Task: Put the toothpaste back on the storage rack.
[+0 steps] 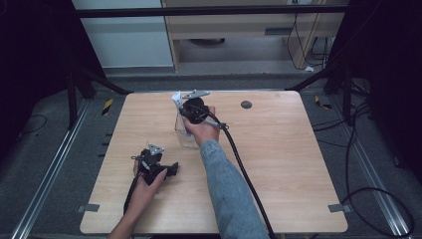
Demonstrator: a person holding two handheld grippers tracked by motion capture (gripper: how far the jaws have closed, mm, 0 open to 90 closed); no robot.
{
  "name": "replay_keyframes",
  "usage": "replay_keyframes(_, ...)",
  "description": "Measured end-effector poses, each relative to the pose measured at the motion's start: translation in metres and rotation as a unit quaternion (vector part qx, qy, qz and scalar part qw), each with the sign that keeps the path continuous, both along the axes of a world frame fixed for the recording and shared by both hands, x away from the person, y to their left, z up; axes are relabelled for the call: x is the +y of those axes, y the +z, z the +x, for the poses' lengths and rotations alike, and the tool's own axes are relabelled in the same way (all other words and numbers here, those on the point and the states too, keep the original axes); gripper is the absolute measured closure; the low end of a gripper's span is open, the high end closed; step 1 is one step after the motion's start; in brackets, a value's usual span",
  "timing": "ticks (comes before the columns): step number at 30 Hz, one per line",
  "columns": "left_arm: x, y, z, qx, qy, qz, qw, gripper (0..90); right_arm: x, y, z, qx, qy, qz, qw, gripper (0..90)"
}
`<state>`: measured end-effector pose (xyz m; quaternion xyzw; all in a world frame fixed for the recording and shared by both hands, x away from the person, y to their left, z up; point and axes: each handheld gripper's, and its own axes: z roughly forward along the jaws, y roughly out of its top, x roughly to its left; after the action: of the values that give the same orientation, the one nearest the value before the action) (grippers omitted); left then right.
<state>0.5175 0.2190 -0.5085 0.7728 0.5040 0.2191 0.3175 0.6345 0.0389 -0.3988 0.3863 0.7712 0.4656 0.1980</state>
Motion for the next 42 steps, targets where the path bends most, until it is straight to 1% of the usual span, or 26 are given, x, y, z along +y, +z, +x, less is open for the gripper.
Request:
replay_keyframes(21,0.000,0.000,0.000,0.000,0.000,0.000,1.0000,0.0,-0.006,0.002,-0.005,0.000,0.003,-0.004,1.0000,79.3)
replay_keyframes(29,0.000,0.000,0.000,0.000,0.000,0.000,1.0000,0.0,-0.008,0.005,-0.008,-0.001,0.003,-0.004,1.0000,79.0)
replay_keyframes(42,0.000,0.000,0.000,0.000,0.000,0.000,1.0000,0.0,-0.024,0.012,-0.016,-0.004,-0.001,-0.009,1.0000,77.9)
